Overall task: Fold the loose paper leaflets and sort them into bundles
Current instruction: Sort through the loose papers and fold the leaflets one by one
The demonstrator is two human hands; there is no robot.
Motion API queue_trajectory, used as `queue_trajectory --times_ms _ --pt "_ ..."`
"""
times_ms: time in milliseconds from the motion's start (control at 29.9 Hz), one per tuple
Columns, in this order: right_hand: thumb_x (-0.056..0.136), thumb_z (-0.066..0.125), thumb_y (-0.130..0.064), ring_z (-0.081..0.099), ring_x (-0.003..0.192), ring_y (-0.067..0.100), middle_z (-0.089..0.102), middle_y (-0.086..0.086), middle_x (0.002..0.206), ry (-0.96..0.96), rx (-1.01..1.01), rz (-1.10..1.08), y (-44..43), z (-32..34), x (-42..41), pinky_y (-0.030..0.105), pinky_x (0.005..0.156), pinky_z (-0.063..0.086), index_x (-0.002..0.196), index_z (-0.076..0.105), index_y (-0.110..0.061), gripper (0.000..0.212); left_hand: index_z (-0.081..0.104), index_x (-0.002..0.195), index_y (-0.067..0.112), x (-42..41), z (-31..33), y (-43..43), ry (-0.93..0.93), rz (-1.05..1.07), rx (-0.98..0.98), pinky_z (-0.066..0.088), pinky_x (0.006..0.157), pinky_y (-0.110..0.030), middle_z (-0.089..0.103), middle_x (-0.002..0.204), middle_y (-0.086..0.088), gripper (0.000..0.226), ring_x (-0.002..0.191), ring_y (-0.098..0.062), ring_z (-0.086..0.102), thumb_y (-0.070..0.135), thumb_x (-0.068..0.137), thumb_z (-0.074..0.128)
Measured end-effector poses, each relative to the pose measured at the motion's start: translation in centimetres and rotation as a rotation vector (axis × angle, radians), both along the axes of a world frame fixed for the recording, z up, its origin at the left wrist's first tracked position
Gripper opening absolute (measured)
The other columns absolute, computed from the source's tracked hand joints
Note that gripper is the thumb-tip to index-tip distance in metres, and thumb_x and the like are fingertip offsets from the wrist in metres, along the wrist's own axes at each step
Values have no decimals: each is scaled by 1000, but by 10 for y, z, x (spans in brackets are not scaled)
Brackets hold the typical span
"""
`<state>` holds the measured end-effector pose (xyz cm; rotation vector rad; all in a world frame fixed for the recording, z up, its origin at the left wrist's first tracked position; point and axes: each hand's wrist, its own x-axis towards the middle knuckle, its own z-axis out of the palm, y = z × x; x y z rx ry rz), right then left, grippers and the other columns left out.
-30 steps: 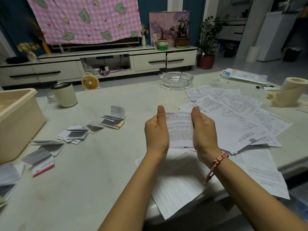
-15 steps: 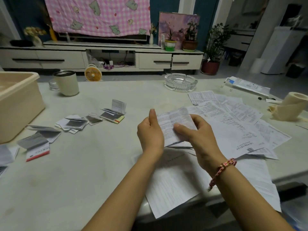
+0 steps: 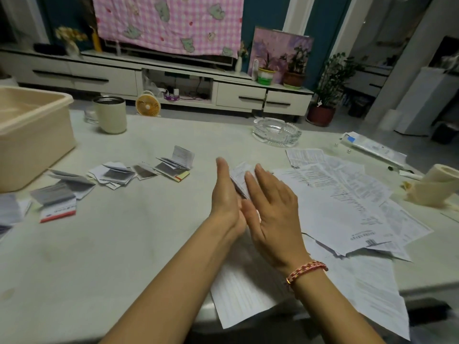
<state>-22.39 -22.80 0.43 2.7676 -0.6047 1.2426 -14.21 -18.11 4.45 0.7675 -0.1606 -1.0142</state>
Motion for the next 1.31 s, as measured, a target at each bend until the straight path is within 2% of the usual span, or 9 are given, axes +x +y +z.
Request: queue_trajectory --times_ms 134,268,368,435,603,803,1004,1205,1305 --pt "101 17 -44 27 135 15 38 5 146 41 96 90 2 -4 2 32 109 16 136 46 -15 54 59 116 0 4 -8 -1 -57 97 45 56 75 -29 69 98 -11 34 83 -19 67 26 96 49" --pt "90 59 -22 49 113 6 50 -6 127 -379 672 66 14 9 4 17 97 38 120 54 -18 30 59 95 8 6 -10 -4 -100 93 9 55 80 -39 72 82 -5 25 80 -22 66 23 100 40" --pt "86 64 -7 63 80 17 63 14 98 -422 1275 160 11 22 3 22 72 55 107 55 -4 23 62 88 12 4 -12 -4 -215 120 44 57 64 -27 72 74 4 26 69 -13 67 26 99 42" --pt "87 61 -2 67 69 26 65 25 87 -395 1394 205 9 26 3 29 64 59 98 59 7 15 63 87 11 5 -13 -3 -228 93 52 57 61 -28 73 74 4 27 65 -11 68 26 98 44" --pt "87 59 0 63 49 16 64 14 70 -243 1431 272 7 35 3 22 48 53 91 59 3 5 64 83 12 26 -6 11 -336 138 94 53 66 -30 71 73 -1 13 69 -16 65 22 89 59" --pt "84 63 1 54 48 15 54 6 57 -20 1286 235 -1 45 6 22 46 46 80 56 -2 8 39 52 6 34 -21 18 -1145 399 553 41 55 -39 39 49 -4 60 56 -31 43 52 91 47" --pt "90 50 -50 43 62 20 42 3 61 -315 1238 -18 6 35 30 36 63 42 59 41 -14 48 28 50 19 21 -18 11 -1170 638 411 23 56 -35 31 47 1 53 58 -26 29 35 91 58" --pt "92 49 -47 30 44 13 30 -1 45 -560 988 -290 11 31 44 18 41 30 48 29 -12 59 63 65 11 5 -24 4 -1327 776 255 27 46 -26 50 49 -3 35 49 -26 37 34 89 55" --pt "86 59 -45 29 43 14 32 -1 44 -617 888 -249 10 28 50 14 44 33 48 32 -11 58 55 57 8 9 -26 7 -1439 871 298 17 41 -18 45 46 -2 46 45 -19 28 41 88 48"
